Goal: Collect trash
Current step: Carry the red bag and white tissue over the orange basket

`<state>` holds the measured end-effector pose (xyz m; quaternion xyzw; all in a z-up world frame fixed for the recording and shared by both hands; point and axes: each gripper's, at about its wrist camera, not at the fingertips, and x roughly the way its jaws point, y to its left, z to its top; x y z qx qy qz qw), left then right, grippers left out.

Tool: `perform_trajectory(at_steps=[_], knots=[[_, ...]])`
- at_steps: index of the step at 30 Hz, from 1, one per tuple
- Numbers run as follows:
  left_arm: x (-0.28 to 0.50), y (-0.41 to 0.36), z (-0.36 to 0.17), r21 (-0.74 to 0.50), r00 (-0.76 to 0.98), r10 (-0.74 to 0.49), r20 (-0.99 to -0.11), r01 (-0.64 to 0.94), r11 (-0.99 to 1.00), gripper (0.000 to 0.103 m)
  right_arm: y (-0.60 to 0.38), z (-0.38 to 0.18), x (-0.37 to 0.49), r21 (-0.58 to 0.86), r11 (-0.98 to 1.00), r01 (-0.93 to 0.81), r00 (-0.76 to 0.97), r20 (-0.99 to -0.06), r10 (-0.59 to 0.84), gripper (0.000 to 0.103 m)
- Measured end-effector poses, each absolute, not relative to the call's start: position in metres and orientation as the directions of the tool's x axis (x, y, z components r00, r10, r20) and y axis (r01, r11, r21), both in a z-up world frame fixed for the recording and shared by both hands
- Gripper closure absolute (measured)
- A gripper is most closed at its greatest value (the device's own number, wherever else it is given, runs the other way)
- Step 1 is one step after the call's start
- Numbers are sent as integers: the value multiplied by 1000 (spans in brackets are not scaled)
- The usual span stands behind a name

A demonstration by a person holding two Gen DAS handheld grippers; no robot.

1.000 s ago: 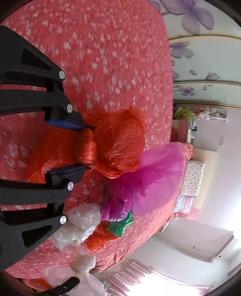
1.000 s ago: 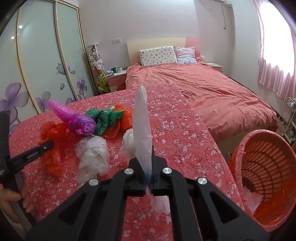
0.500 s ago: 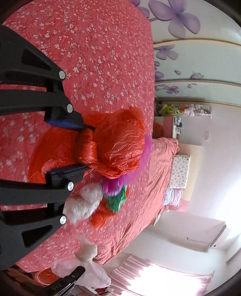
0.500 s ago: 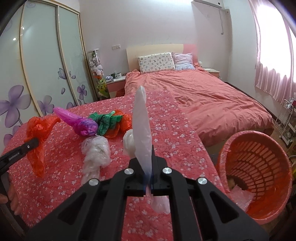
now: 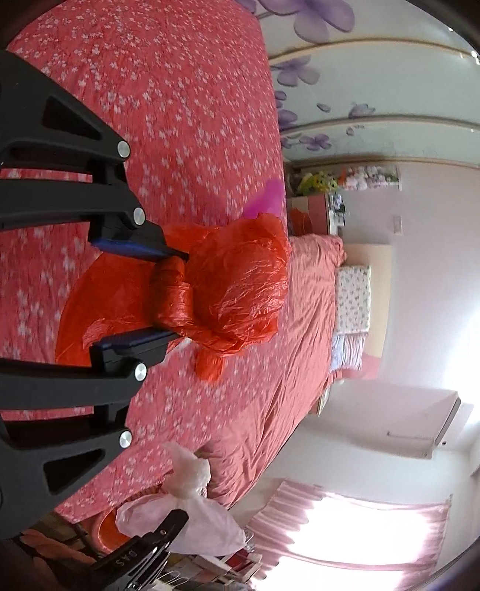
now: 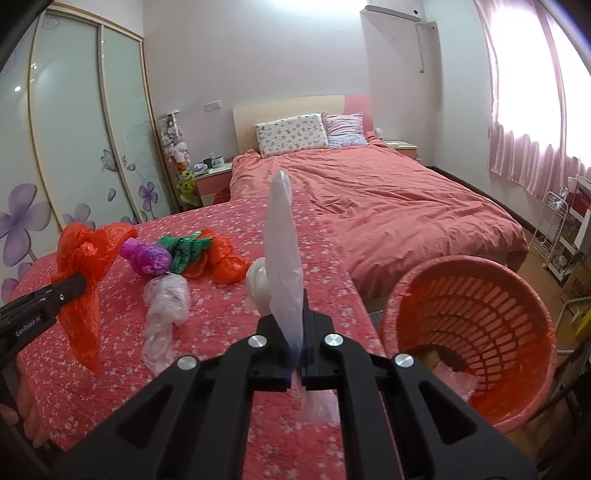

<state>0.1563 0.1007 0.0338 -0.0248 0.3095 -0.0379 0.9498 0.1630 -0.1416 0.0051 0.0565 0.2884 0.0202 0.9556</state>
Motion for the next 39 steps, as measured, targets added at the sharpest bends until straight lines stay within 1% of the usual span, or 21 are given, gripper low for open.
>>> perform_trajectory(at_steps=[17, 39], knots=[[162, 23, 19, -74, 772, -203, -603, 200, 977, 69, -197, -7, 149, 131, 986, 100, 829, -559, -9, 99], [164, -76, 3, -130, 697, -358, -621, 359, 924, 69, -274, -27, 138, 168, 955, 245, 812, -573, -108, 99]])
